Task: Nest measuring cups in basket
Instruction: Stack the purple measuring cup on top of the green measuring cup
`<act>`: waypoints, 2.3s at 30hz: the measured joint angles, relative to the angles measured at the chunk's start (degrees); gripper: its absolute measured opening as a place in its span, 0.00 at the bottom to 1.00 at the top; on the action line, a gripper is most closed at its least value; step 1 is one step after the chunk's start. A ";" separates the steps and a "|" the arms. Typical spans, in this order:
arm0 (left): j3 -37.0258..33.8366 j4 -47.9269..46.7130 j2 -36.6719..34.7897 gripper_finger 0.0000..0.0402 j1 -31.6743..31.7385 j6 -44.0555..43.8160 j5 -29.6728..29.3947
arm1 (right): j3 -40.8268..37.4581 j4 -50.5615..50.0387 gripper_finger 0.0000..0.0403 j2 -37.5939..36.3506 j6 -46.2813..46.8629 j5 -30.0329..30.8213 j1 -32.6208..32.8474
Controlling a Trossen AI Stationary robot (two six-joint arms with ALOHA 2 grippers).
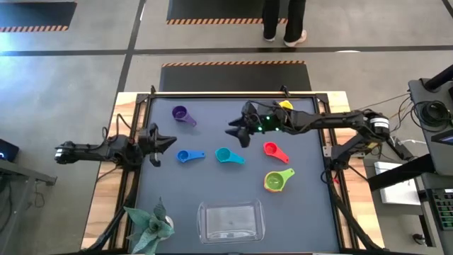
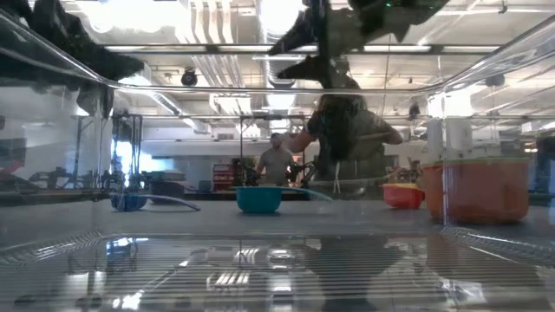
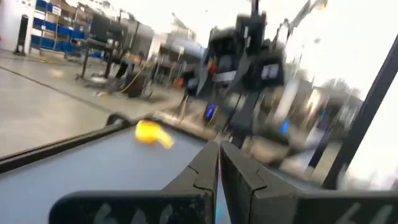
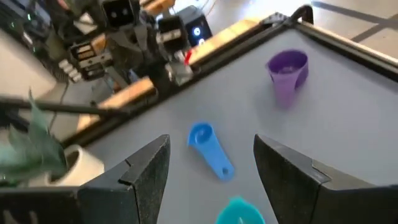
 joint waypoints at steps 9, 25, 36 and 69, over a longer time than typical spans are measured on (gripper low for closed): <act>0.02 20.74 -0.07 0.00 0.02 -6.12 -7.22 | 13.21 -4.79 0.54 5.26 1.33 0.68 0.02; 26.93 -28.12 10.26 0.00 0.04 -10.15 -21.87 | 17.09 -7.38 0.54 6.15 -0.75 4.65 0.00; 58.89 -66.03 32.58 0.00 0.08 -17.60 -27.74 | 17.07 -7.34 0.54 6.13 -4.93 7.17 0.00; 88.50 -80.02 70.53 0.00 18.25 -8.06 -4.72 | 17.05 -24.37 0.54 -2.96 -10.32 6.56 0.02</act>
